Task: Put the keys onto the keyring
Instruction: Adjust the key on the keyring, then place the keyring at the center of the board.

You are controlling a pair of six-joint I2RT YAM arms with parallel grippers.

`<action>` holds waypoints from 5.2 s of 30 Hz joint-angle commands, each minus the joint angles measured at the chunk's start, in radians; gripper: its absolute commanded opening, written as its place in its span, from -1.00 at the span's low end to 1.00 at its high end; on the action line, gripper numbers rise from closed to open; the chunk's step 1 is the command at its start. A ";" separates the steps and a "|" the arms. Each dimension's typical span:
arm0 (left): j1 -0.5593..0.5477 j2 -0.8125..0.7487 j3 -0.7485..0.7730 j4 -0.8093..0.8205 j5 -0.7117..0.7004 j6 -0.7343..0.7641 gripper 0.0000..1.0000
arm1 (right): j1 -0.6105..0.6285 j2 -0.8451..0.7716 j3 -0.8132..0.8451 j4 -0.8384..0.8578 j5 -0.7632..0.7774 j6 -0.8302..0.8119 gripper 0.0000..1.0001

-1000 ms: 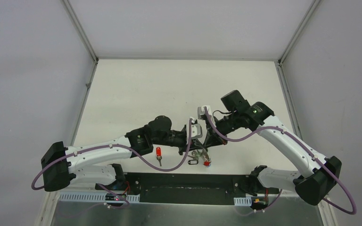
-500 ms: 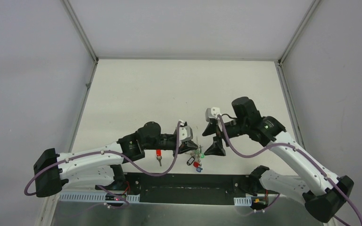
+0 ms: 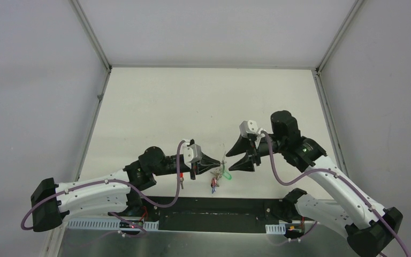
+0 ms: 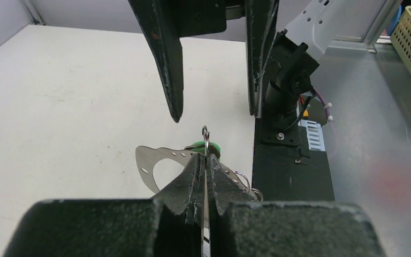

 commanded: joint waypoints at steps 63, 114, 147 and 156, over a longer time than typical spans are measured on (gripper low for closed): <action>-0.009 0.027 0.043 0.106 -0.013 0.000 -1.00 | -0.005 -0.062 -0.056 0.083 0.203 0.028 0.67; 0.145 0.532 0.356 0.384 -0.224 0.033 -1.00 | -0.016 -0.231 0.018 0.023 0.957 0.644 0.99; 0.110 0.340 -0.208 0.300 -0.191 -0.405 -0.94 | -0.019 -0.094 -0.022 0.028 0.859 0.696 1.00; 0.108 -0.036 -0.188 -0.143 -0.409 -0.515 0.46 | -0.022 -0.071 -0.058 0.023 0.895 0.724 0.99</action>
